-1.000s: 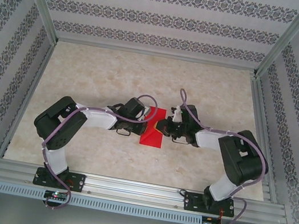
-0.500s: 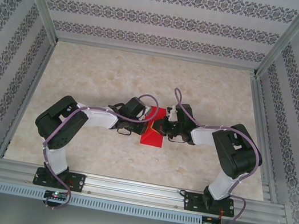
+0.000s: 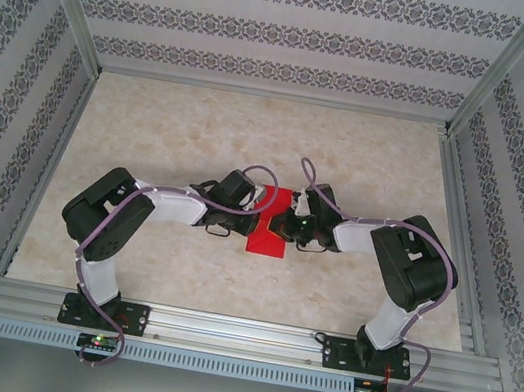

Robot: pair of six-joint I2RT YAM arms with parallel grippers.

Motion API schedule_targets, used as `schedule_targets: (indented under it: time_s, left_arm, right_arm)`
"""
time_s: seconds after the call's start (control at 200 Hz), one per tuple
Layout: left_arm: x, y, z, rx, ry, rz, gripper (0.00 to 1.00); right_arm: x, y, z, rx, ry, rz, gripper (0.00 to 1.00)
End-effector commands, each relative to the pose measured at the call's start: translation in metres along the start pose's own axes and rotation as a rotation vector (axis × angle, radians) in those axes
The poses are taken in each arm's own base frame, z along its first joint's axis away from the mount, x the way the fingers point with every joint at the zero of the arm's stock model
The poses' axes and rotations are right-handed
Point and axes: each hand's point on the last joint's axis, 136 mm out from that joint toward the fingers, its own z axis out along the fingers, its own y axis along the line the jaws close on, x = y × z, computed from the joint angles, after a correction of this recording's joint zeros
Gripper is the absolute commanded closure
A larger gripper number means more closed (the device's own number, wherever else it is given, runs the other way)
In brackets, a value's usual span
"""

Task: Fold a paper plane with a square sheet of paper (fold left side to right side)
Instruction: Fold the triangle a second time at the center of the table.

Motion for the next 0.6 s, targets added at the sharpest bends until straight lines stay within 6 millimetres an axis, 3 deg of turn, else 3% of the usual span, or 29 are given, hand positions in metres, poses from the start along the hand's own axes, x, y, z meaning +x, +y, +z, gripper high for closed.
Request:
schedule_targets:
  time_s: [0.0,0.165,0.37,0.495,0.595]
  left_arm:
    - [0.009,0.008,0.004,-0.048,0.047,0.009,1.00]
    - [0.006,0.006,0.003,-0.046,0.040,0.004,1.00]
    - [-0.006,-0.004,-0.012,-0.018,0.002,-0.002,0.88]
    - [-0.017,-0.007,-0.030,-0.030,-0.041,-0.010,0.68]
    - [-0.020,-0.008,-0.045,-0.038,-0.056,-0.021,0.63]
  right_arm:
    - [0.002,-0.006,0.001,0.041,0.002,-0.023,1.00]
    - [0.005,-0.012,-0.002,0.074,0.007,-0.028,1.00]
    - [0.010,-0.022,-0.002,0.110,0.019,-0.010,1.00]
    - [0.011,-0.025,-0.003,0.121,0.019,-0.009,1.00]
    - [0.011,-0.025,-0.002,0.119,0.022,-0.009,1.00]
